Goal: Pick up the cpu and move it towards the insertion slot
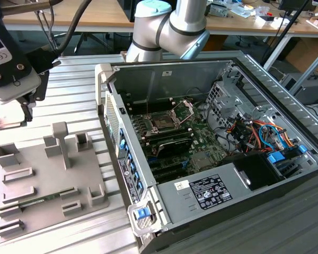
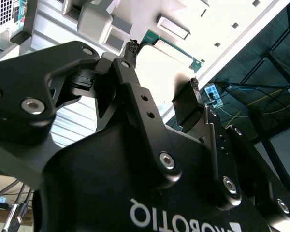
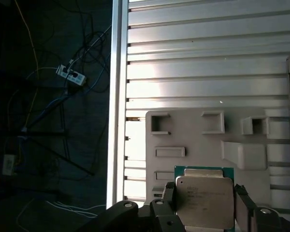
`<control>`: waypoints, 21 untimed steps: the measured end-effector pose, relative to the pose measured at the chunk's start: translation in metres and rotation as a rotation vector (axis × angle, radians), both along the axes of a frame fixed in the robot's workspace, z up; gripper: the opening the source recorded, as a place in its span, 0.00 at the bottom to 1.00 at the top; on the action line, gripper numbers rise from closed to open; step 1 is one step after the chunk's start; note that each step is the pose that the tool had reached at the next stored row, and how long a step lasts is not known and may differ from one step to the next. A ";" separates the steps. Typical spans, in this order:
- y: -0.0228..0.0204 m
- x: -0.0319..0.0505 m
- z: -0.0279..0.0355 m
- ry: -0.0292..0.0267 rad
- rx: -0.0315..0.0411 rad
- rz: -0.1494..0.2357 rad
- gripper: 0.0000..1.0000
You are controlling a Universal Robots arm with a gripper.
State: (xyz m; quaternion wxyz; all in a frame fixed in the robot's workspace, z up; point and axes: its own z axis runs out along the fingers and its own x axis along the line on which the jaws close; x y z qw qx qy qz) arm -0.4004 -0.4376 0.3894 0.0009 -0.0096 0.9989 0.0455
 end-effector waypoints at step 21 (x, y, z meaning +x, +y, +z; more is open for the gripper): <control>0.0000 0.0150 0.0000 0.0000 0.0000 0.000 0.55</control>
